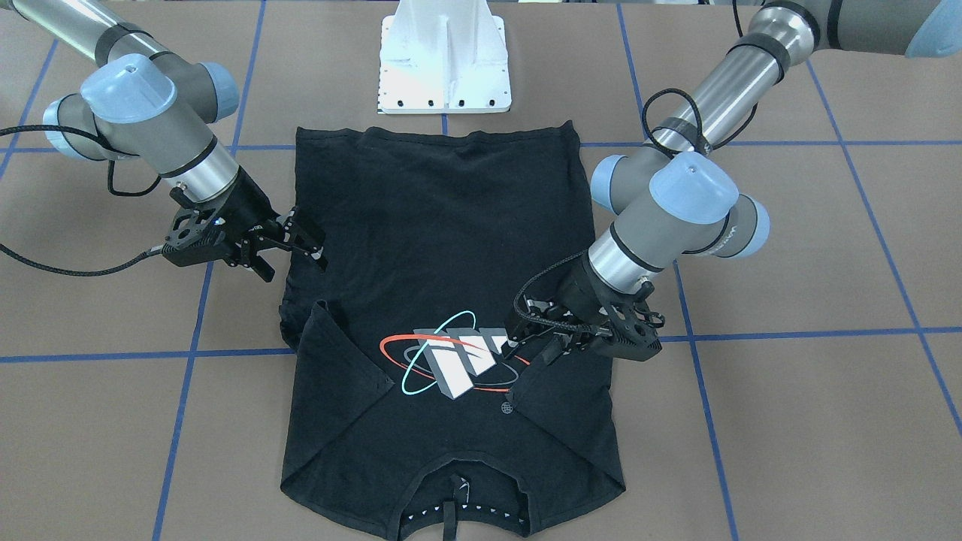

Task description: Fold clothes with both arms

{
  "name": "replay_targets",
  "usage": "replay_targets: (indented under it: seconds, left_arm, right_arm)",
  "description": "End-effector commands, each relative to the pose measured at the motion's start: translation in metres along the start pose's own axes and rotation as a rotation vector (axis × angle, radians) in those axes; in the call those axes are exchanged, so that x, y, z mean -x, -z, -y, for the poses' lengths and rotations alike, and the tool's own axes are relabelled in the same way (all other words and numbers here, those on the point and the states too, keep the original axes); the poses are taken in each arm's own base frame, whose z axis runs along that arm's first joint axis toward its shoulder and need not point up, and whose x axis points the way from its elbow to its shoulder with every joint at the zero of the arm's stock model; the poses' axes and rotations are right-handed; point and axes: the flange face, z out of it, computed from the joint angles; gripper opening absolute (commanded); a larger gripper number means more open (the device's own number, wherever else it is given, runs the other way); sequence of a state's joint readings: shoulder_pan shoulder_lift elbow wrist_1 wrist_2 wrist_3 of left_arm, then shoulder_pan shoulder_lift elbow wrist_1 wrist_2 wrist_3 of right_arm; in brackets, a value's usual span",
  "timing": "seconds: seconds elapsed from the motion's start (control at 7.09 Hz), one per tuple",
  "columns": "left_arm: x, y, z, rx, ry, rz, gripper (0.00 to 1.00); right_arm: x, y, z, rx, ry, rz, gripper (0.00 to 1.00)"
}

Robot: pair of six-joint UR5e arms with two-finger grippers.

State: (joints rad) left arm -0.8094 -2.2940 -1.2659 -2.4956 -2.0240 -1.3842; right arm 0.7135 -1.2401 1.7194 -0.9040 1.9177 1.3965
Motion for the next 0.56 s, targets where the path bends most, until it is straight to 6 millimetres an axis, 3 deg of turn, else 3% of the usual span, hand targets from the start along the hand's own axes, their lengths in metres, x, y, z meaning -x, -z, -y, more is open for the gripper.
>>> replay_targets:
  seconds: [0.0, 0.28, 0.42]
  left_arm:
    - [0.003, 0.066, -0.036, 0.013, -0.002, -0.026, 0.98]
    - [0.020, 0.088, -0.051, 0.035, -0.002, -0.033, 0.98]
    - [0.025, 0.090, -0.054, 0.042, -0.001, -0.030, 0.98]
  right_arm:
    - [0.024, -0.003, -0.047, -0.022, -0.214, -0.026, 1.00]
    - [0.035, 0.031, -0.139, -0.023, -0.264, -0.192, 1.00]
    - [0.014, 0.015, -0.190, -0.029, -0.310, -0.261, 0.99]
